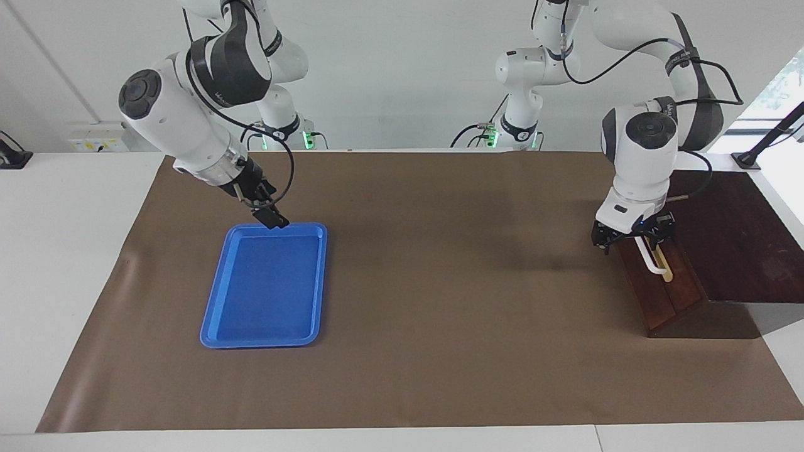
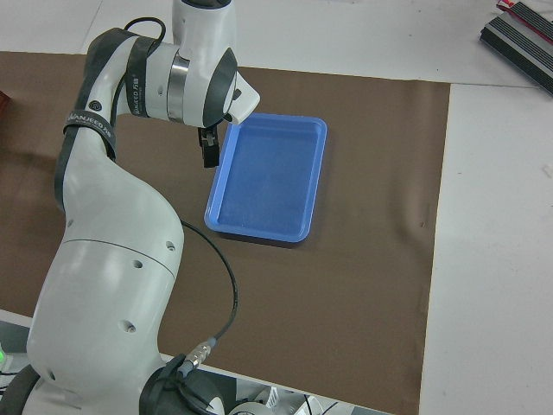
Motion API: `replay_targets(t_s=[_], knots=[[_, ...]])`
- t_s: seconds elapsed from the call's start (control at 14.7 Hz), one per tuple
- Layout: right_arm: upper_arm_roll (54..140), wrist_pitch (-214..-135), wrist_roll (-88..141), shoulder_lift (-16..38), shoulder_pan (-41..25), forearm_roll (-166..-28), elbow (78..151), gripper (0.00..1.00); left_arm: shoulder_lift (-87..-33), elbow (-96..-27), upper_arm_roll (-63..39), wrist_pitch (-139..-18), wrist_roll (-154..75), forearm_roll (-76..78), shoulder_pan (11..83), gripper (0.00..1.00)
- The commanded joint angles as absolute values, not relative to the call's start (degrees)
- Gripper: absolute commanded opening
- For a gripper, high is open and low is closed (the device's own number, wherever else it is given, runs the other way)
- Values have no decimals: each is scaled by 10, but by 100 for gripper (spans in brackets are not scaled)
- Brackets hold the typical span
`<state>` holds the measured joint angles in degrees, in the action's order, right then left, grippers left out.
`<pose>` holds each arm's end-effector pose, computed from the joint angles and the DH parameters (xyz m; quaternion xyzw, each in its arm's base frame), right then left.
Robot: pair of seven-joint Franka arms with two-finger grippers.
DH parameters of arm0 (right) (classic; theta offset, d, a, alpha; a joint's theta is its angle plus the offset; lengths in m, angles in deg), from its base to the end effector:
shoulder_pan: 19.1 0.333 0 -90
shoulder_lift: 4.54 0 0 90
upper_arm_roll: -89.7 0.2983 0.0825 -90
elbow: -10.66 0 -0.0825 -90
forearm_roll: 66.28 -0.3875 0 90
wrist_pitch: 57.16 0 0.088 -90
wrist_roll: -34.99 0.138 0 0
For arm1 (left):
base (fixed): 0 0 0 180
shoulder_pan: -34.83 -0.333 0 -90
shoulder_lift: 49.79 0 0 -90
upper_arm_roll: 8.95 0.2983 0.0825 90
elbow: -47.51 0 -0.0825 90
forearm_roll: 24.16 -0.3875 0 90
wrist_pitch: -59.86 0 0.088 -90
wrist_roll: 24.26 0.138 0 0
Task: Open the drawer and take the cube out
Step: 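Pull the drawer handle open with the left gripper while the right gripper rises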
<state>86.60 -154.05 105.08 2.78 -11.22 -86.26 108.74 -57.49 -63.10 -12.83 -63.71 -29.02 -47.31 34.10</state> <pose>0.5782 0.0928 0.4526 -0.8093 0.5585 0.1593 0.0881 0.6053 -0.0064 0.3817 -0.9808 0.0889 -0.0570 0.1642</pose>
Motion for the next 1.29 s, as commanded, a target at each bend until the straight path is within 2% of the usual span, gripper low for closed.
replay_targets(t_s=[0.0, 0.2, 0.48, 0.75, 1.22], knots=[[867, -1575, 1096, 17, -114, -905, 1132, 100, -569, -669, -129, -690, -301, -487, 323, 100], [867, -1609, 1171, 17, -108, -948, 1156, 100, -576, -672, -130, -694, -302, -487, 318, 100], [867, -1625, 1189, 19, -90, -964, 1161, 100, -593, -681, -130, -717, -308, -487, 327, 100], [867, -1681, 1183, 28, -64, -996, 1181, 100, -606, -680, -132, -743, -327, -487, 332, 100], [867, -1714, 1166, 32, -38, -1055, 1183, 100, -613, -653, -132, -711, -415, -482, 437, 100]])
